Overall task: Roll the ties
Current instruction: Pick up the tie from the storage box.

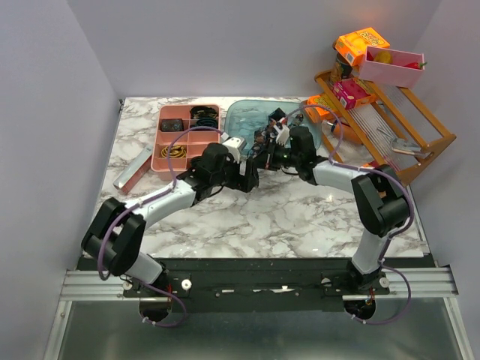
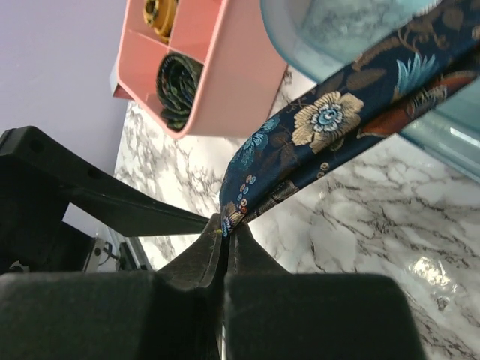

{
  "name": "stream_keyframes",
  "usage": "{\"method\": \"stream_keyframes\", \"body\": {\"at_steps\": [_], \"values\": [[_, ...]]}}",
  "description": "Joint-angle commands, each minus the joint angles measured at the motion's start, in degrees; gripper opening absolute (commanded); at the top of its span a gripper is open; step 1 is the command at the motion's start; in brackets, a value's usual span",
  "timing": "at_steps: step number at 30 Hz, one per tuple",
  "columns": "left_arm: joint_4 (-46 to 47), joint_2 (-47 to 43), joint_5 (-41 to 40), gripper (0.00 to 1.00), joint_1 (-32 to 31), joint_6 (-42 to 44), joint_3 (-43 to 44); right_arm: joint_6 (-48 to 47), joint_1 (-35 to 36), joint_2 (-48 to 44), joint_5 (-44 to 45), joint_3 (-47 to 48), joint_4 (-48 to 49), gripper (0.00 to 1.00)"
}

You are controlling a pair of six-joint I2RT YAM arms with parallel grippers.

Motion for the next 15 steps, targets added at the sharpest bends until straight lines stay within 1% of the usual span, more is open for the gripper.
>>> {"method": "stream_keyframes", "body": {"at_steps": [1, 4, 5, 7, 9, 10, 11, 12, 13, 15], "values": [[-4.01, -7.82, -12.06, 0.99, 0.66, 0.04, 0.45, -1.89, 0.37, -5.12, 4.33, 3.83, -1.66, 0.00], [-3.92, -13.10, -12.42, 0.99, 2.76, -2.15, 0.72, -1.71, 0.37, -8.10, 6.70, 4.80, -1.31, 0.01], [-2.62, -14.24, -11.81, 0.99, 3.38, -3.12, 0.72, -1.36, 0.29, -8.81, 7.49, 5.07, -0.79, 0.00], [-0.77, -16.97, -8.04, 0.99, 5.48, -6.27, 0.89, -0.49, 0.29, -11.70, 8.55, 4.98, 2.01, 0.00], [3.88, -18.81, -4.09, 0.99, 7.15, -8.83, 0.46, 1.01, 0.29, -13.99, 10.22, 3.67, 4.74, 0.01], [5.99, -19.17, 0.37, 0.99, 7.95, -10.49, -0.33, 1.71, 0.29, -15.13, 10.83, 3.05, 8.06, 0.00], [10.45, -19.44, 2.24, 0.99, 9.35, -13.29, -0.77, 3.54, 0.29, -17.32, 12.32, 2.26, 9.92, 0.00], [12.67, -19.70, 4.17, 0.99, 9.88, -14.89, -1.30, 4.43, 0.29, -18.30, 12.94, 0.86, 11.68, 0.00], [14.69, -19.70, 7.58, 0.99, 10.24, -15.86, -1.83, 5.40, 0.29, -19.35, 13.73, 0.33, 14.31, 0.00], [18.04, -18.66, 10.41, 0.99, 10.50, -16.22, -1.40, 9.52, 0.20, -21.73, 15.67, -0.82, 16.78, 0.00]]}}
